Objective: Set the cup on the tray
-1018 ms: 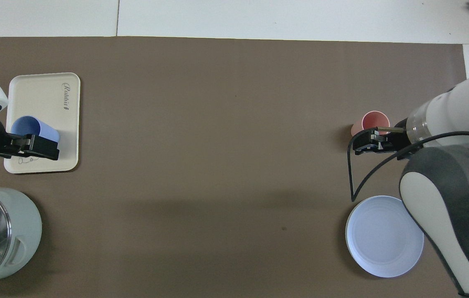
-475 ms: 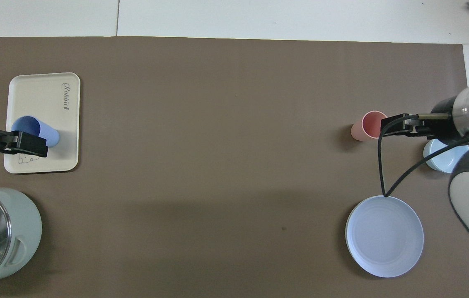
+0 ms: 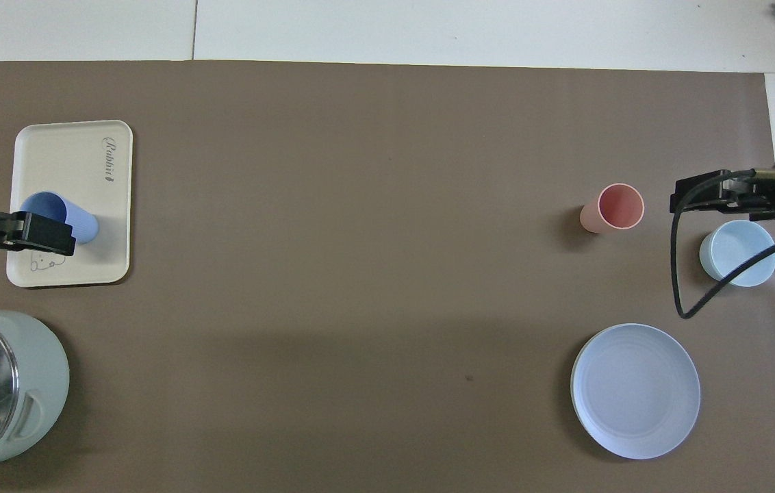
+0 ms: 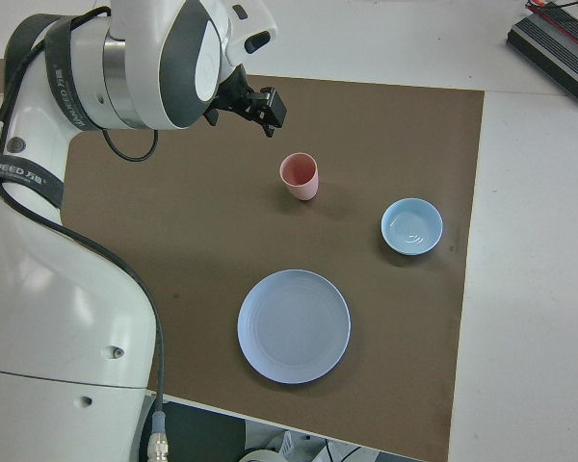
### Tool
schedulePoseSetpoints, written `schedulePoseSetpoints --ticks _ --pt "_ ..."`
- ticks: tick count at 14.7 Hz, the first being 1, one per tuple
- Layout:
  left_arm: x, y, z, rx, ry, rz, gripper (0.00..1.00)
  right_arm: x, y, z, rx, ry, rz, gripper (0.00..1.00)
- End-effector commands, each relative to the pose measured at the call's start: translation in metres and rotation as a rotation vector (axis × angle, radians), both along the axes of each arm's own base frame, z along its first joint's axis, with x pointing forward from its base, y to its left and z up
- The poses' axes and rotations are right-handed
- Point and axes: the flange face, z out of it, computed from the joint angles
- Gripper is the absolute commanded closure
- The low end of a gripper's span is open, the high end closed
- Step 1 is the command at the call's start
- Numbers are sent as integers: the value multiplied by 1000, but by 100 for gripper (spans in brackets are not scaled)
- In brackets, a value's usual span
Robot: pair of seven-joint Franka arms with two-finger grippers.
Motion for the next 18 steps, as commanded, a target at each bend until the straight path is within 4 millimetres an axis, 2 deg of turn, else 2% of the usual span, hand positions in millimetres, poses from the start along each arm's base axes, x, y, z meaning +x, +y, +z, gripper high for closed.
schedulePoseSetpoints --ticks 1,5,7,18 --pt "9 6 0 8 16 -1 0 -2 -1 -1 -3 35 17 0" --pt "5 0 -5 13 25 -17 0 -13 -2 -3 -1 91 75 0" --pt "1 5 -11 14 37 -13 0 -13 -2 -2 -2 91 91 0" --pt "-2 4 -10 15 42 -7 0 -13 0 -4 -2 82 81 0"
